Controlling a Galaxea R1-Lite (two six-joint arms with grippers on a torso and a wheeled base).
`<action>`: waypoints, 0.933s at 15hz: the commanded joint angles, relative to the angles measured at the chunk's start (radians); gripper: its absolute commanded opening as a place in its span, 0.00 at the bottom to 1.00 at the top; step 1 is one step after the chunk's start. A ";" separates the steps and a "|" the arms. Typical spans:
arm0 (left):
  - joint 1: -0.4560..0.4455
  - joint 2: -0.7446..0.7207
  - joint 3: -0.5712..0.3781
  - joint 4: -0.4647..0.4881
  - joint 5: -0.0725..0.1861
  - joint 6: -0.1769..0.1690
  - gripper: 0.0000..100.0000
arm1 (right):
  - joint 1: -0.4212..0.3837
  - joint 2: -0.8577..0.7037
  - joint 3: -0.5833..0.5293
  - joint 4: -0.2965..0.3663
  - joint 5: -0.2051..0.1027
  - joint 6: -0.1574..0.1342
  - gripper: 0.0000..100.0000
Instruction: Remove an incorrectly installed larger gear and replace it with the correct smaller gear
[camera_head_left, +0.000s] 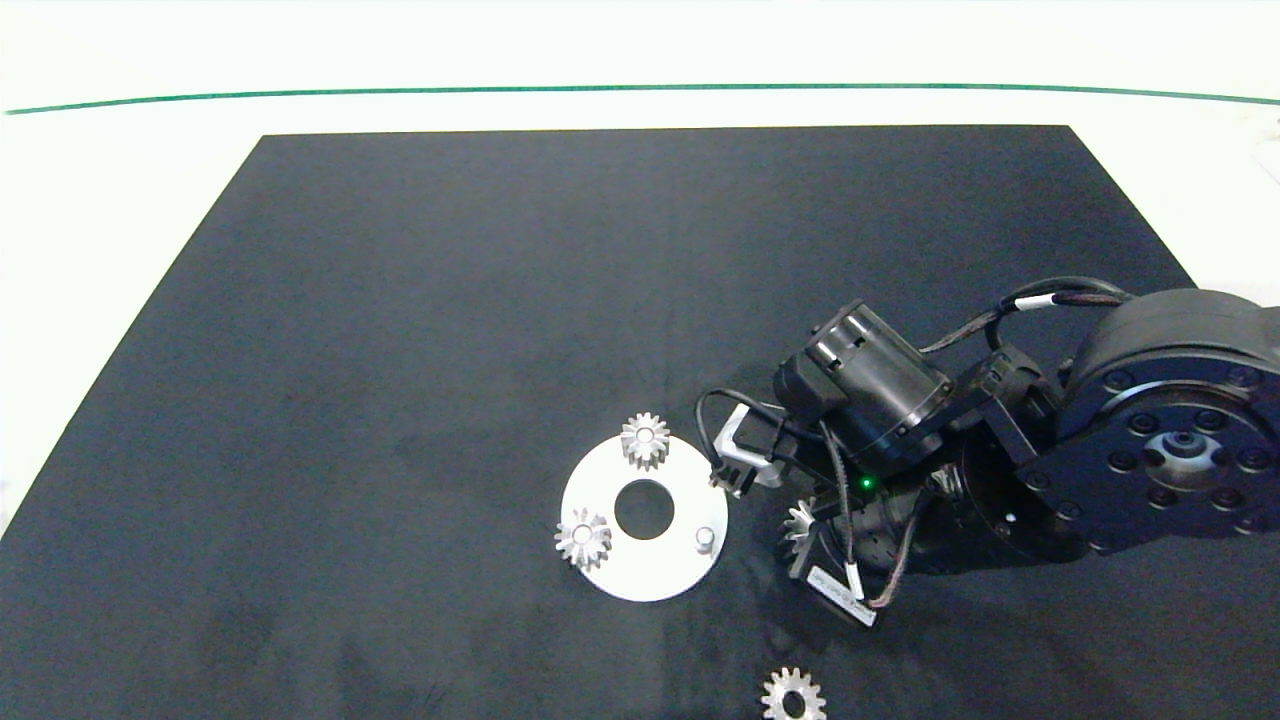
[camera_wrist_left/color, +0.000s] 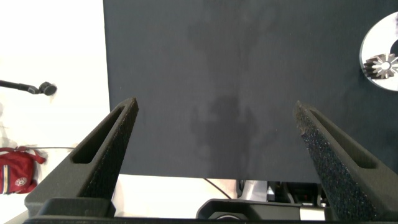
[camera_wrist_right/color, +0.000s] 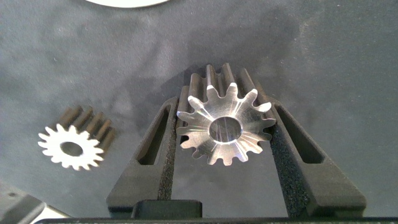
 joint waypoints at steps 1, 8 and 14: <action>0.000 0.000 0.000 0.005 0.001 0.001 1.00 | 0.000 0.015 0.000 0.004 0.033 0.014 0.28; -0.001 0.000 -0.002 0.003 0.001 0.001 1.00 | 0.000 0.027 0.014 -0.013 0.036 0.019 0.28; -0.001 0.001 -0.002 0.003 0.001 0.001 1.00 | 0.000 0.027 0.018 -0.017 0.035 0.017 0.28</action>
